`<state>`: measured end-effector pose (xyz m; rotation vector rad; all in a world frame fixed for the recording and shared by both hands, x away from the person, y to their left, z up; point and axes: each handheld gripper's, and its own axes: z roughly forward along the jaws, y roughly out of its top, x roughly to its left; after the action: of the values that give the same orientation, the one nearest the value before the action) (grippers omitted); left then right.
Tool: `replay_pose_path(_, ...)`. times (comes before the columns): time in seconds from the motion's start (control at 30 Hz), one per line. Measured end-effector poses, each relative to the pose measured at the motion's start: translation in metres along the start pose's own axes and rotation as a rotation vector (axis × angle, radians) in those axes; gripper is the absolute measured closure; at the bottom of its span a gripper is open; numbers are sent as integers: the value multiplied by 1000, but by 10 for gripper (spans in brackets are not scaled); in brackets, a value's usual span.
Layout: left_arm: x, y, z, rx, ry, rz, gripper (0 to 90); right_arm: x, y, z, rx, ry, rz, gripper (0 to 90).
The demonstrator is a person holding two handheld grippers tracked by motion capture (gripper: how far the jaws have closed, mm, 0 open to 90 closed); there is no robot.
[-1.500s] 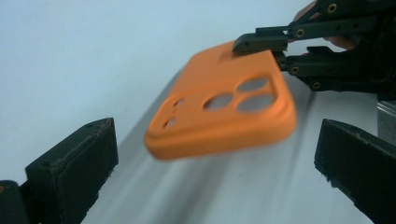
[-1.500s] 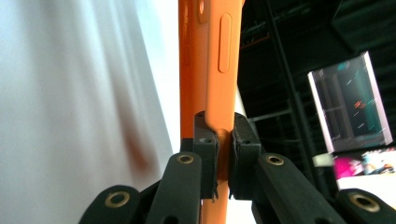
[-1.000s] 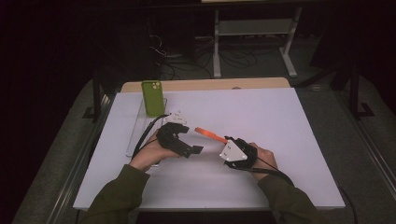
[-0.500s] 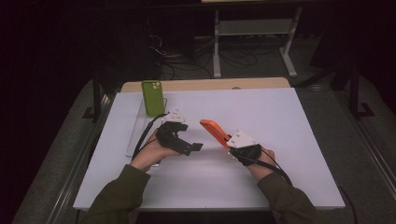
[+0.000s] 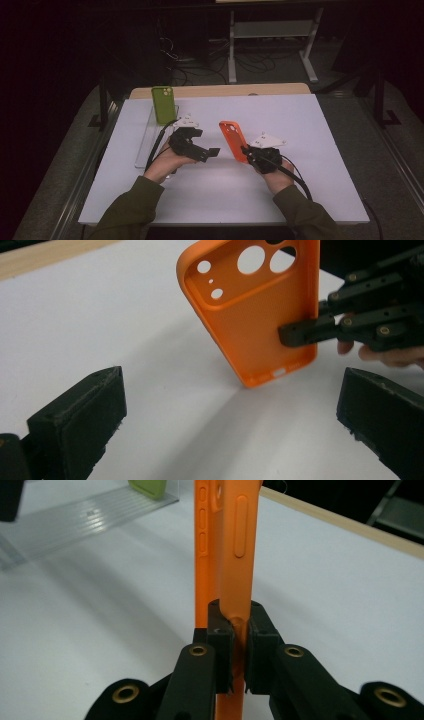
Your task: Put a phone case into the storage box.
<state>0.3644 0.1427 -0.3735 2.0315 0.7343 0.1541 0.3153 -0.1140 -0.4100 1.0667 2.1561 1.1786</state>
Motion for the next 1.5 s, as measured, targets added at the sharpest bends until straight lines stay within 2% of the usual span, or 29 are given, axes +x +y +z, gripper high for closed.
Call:
replay_pose_path(0.17, -2, 8, 6, -36, -6, -15, 0, 3, 2, -1, -7, 13, 37, 825)
replay_pose_path(0.47, -7, 20, 18, -101, -1, -45, 0, 11, 5, 0, -22, 26, 26, 825)
replay_pose_path(0.7, -11, 22, 29, -105, -9, -42, 0, 15, 6, -1, -31, 31, 30, 825)
replay_pose_path(0.8, -15, 24, 34, -108, 0, -35, 0, 15, 7, -1, -36, 31, 26, 825)
replay_pose_path(0.97, -17, 25, 39, -138, -3, -68, 0, 18, 7, -1, -41, 27, 28, 825)
replay_pose_path(1.1, -17, 27, 41, -146, -12, -93, 0, 19, 7, -1, -41, 25, 26, 825)
replay_pose_path(1.33, -17, 27, 43, -153, -2, -116, 0, 21, 7, 1, -35, 22, 14, 823)
replay_pose_path(1.4, -17, 28, 42, -156, 17, -112, 31, 21, 6, 2, -35, 22, 8, 821)
replay_pose_path(1.5, -15, 28, 41, -159, 14, -122, 73, 21, 6, 2, -31, 24, 11, 821)
